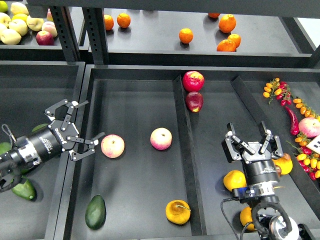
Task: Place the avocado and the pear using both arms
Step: 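Move the left gripper over the middle bin beside the pink apple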
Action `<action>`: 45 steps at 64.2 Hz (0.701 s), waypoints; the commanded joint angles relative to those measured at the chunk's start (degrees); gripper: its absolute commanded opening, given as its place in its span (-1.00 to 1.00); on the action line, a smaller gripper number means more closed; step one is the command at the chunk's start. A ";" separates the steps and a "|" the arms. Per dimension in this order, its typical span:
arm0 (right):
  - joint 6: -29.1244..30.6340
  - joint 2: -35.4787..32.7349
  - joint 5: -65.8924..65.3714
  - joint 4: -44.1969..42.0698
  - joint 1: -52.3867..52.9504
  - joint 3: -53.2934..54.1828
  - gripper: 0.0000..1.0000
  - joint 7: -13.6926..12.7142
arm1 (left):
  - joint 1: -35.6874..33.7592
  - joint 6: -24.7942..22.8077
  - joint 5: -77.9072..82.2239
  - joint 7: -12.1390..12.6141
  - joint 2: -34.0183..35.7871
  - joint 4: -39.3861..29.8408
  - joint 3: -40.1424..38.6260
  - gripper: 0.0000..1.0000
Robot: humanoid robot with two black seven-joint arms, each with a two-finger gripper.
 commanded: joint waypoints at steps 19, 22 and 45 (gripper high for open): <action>0.21 0.00 0.00 0.27 0.00 0.07 0.99 0.01 | -20.80 0.00 3.55 4.16 7.93 0.65 24.89 0.99; 0.30 0.00 0.00 0.27 0.00 0.07 0.99 0.01 | -23.08 0.00 3.64 4.16 7.93 0.22 27.43 0.99; 0.30 0.00 0.00 0.36 0.00 0.07 0.99 0.01 | -40.84 0.00 7.77 4.16 7.05 -0.84 46.86 0.99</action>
